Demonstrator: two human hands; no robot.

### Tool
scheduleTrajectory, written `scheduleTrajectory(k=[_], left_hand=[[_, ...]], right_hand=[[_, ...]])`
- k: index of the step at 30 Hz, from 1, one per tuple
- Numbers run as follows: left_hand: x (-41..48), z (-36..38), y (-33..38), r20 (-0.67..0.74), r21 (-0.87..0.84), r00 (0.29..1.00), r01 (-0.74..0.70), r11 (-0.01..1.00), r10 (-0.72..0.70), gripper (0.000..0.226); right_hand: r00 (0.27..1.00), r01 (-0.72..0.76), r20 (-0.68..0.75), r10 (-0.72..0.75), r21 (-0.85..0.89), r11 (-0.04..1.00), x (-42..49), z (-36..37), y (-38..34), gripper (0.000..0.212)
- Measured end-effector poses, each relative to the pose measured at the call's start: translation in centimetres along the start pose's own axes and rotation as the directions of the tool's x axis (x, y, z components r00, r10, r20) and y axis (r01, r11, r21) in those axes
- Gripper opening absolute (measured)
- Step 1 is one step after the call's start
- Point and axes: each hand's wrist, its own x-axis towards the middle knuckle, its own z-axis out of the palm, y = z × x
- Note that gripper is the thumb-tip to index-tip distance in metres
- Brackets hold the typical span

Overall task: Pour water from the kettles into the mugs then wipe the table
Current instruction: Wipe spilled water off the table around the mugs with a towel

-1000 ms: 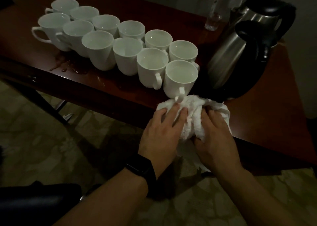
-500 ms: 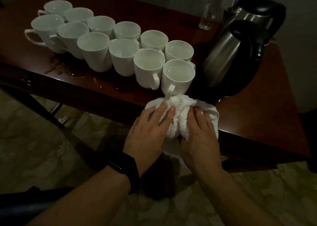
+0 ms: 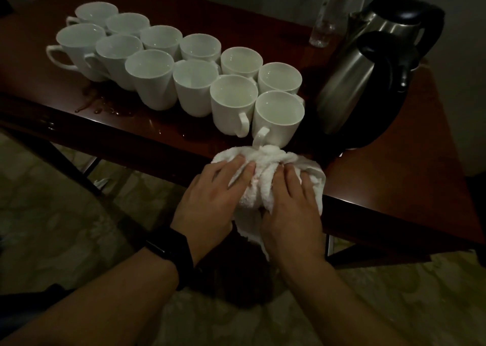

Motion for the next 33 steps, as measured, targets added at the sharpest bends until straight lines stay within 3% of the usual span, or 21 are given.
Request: scheduleTrajectory(k=[6, 14, 18, 33], left_hand=[[-0.1, -0.4, -1.3, -0.003, 0.000, 1.000, 0.002, 1.000, -0.002, 0.099], [-0.3, -0.3, -3.4, -0.020, -0.045, 1.000, 0.006, 0.999, -0.007, 0.096], [-0.2, -0.6, -4.3, -0.002, -0.064, 1.000, 0.027, 0.998, -0.027, 0.090], [-0.3, -1.3, -7.3, 0.087, -0.029, 0.991, 0.106, 0.994, -0.103, 0.096]], right_hand=[[0.999, -0.012, 0.031, 0.013, -0.029, 1.000, 0.4, 0.2, -1.4, 0.083], [0.999, -0.035, -0.032, 0.036, 0.029, 0.999, 0.1, -0.1, -3.9, 0.090], [0.999, -0.051, -0.009, 0.050, -0.040, 0.998, 0.6, 0.3, -4.6, 0.081], [1.000, -0.026, -0.003, 0.026, -0.070, 0.997, 1.6, 1.1, -7.2, 0.083]])
